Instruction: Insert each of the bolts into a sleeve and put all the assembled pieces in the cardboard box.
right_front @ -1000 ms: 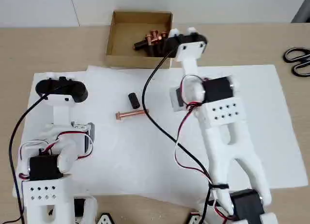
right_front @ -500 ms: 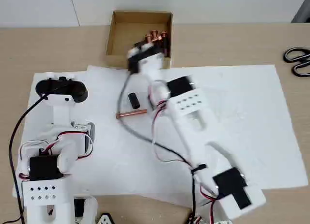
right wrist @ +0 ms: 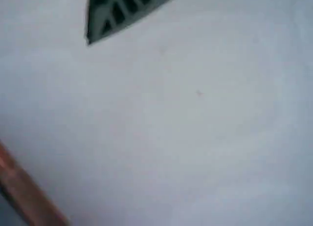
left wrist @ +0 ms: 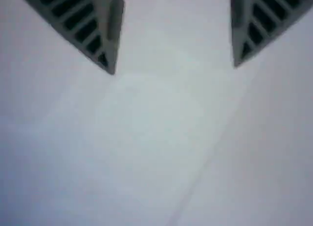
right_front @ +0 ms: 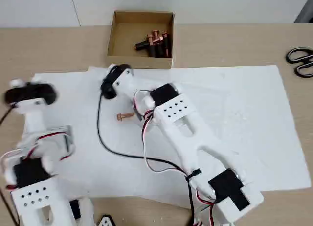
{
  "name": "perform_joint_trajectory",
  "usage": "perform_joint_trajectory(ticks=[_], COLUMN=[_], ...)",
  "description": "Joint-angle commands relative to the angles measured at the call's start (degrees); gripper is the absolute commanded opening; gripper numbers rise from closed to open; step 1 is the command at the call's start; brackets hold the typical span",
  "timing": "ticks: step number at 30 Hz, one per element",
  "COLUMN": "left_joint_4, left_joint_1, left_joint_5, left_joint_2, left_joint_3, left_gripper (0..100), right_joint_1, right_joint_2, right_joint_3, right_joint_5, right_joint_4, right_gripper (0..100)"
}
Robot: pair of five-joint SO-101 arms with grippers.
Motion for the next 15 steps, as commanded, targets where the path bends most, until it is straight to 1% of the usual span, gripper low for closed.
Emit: perform_joint_trajectory(ticks=[1, 3, 5, 9, 12, 15], left_joint_4=[-1.05, -0.88, -1.23, -2.55, -2.46, -2.46], left_joint_1=[-7.12, -7.91, -7.65, -2.46, 0.26, 0.62], left_joint_5=[0.0, 0.0, 0.0, 0.0, 0.09, 0.09], left_joint_2=[-0.88, -0.88, -0.88, -0.79, -0.53, -0.79], left_joint_3=[-0.22, -0.22, -0.22, -0.31, -0.13, 0.4], left_gripper=[15, 15, 15, 15, 15, 15], right_joint_1=[-1.1, -1.01, 0.04, 2.86, 2.95, 2.42], right_joint_2=[-0.57, -0.31, -0.31, -0.31, 1.1, 4.88], right_joint_3=[-0.44, -0.79, -0.79, -0.97, -0.97, -3.08], right_joint_5=[2.02, 0.79, -2.73, -11.25, -14.15, -16.18], right_joint_4=[-1.45, -3.74, -6.99, -13.05, -17.1, -18.59], right_gripper=[13.7, 13.6, 13.6, 13.9, 13.9, 13.9])
